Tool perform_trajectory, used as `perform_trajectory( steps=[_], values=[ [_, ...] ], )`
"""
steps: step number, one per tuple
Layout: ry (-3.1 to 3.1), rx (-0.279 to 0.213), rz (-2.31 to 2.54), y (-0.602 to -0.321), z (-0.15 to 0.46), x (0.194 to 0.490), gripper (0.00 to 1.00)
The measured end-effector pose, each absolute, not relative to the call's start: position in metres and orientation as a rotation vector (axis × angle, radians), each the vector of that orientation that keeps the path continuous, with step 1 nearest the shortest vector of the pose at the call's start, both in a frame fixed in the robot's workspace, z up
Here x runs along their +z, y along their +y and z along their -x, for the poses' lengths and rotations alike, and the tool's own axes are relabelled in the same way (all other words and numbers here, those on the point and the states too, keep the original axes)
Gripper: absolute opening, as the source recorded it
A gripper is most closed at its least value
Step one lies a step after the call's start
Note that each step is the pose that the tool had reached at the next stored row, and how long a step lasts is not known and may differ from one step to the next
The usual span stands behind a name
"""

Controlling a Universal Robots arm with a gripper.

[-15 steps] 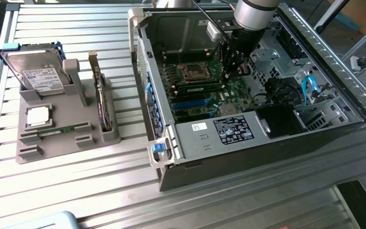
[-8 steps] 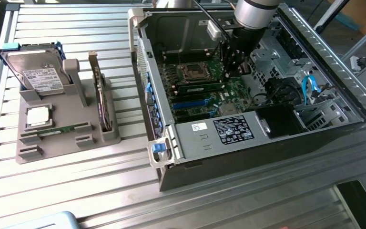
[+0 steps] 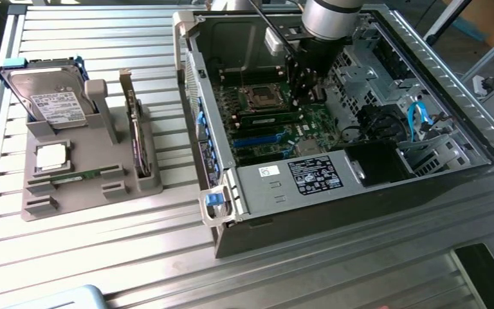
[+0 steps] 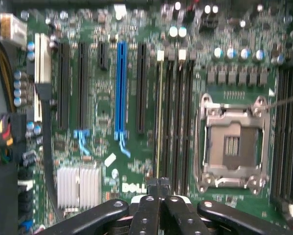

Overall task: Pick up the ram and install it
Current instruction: 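Press down the ram until it locks into place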

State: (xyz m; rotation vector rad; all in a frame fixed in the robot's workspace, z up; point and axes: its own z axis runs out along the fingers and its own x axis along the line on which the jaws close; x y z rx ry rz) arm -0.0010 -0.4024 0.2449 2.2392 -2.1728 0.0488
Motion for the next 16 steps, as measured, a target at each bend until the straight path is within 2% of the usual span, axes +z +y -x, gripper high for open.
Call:
perform_trajectory(
  steps=[16],
  values=[
    [-2.173, 0.049, -2.239, -0.402, 0.039, 0.245, 0.11]
  ],
)
